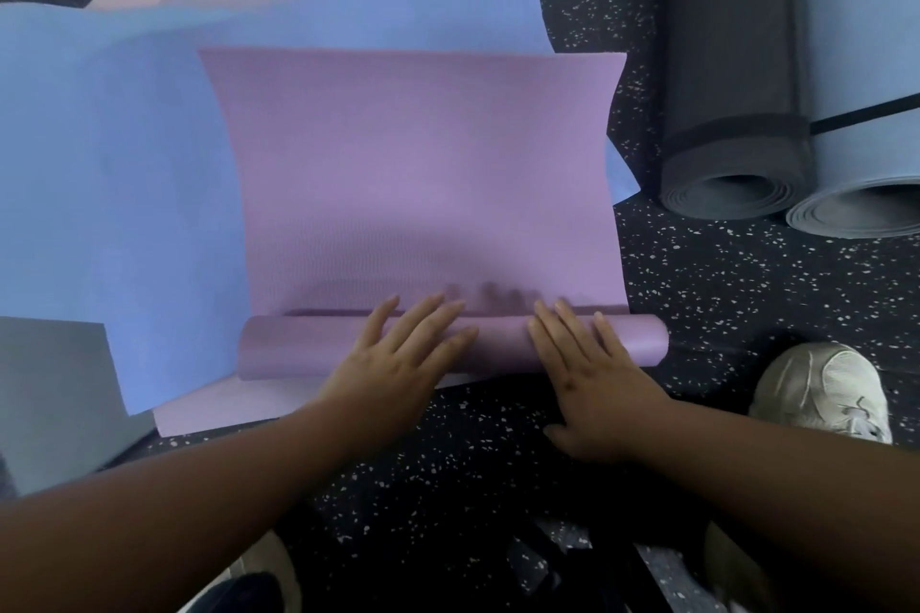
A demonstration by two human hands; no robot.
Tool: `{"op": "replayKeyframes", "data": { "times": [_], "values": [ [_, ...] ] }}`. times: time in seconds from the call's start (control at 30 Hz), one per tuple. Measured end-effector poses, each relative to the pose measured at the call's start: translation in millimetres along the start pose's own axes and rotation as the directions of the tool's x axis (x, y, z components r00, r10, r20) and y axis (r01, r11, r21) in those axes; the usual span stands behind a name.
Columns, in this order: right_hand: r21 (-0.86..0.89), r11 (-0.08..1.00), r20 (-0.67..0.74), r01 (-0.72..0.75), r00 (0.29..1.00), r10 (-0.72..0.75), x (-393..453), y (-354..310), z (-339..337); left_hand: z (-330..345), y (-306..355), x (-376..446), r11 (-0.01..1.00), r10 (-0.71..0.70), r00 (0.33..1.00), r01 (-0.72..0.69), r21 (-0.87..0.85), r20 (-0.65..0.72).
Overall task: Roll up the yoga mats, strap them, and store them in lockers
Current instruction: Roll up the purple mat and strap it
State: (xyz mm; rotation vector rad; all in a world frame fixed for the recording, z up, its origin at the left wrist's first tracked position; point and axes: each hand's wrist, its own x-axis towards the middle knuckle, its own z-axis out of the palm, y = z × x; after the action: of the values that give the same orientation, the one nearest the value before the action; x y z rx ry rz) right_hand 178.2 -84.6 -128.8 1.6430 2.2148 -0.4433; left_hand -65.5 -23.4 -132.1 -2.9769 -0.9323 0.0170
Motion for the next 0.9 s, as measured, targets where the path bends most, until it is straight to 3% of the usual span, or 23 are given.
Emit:
{"op": "replayKeyframes", "data": {
  "times": [0.1,0.2,0.33,0.47,0.6,0.73,0.9],
  "values": [
    [-0.003,1.0,0.061,-0.009,0.998,0.009,7,1,-12,-1,8,-9,1.0,0.027,1.0,-0.027,0.012,-0.012],
    [0.03,0.998,0.249,-0.047,0.968,0.038,14,4,-26,2,11,-16,0.999,0.024,0.999,-0.024,0.037,0.022],
    [0.13,0.983,0.267,-0.127,0.96,0.089,30,12,-37,5,-2,-5,0.995,-0.005,0.995,-0.006,0.103,0.103],
    [0.174,0.969,0.159,-0.172,0.977,0.145,39,15,-43,1,-12,12,0.996,-0.041,0.989,0.029,0.087,0.142],
    [0.094,0.987,-0.142,-0.129,0.98,0.142,29,6,-24,1,-19,19,0.996,-0.043,0.989,0.03,0.089,0.145],
    [0.103,0.994,-0.3,-0.027,0.952,0.057,18,-4,-15,-4,-32,36,0.995,-0.058,0.985,0.043,0.091,0.16],
    [0.118,0.993,-0.276,-0.018,0.96,0.05,17,-5,-12,-11,-48,60,0.994,-0.093,0.971,0.079,0.071,0.22]
  ]
}}
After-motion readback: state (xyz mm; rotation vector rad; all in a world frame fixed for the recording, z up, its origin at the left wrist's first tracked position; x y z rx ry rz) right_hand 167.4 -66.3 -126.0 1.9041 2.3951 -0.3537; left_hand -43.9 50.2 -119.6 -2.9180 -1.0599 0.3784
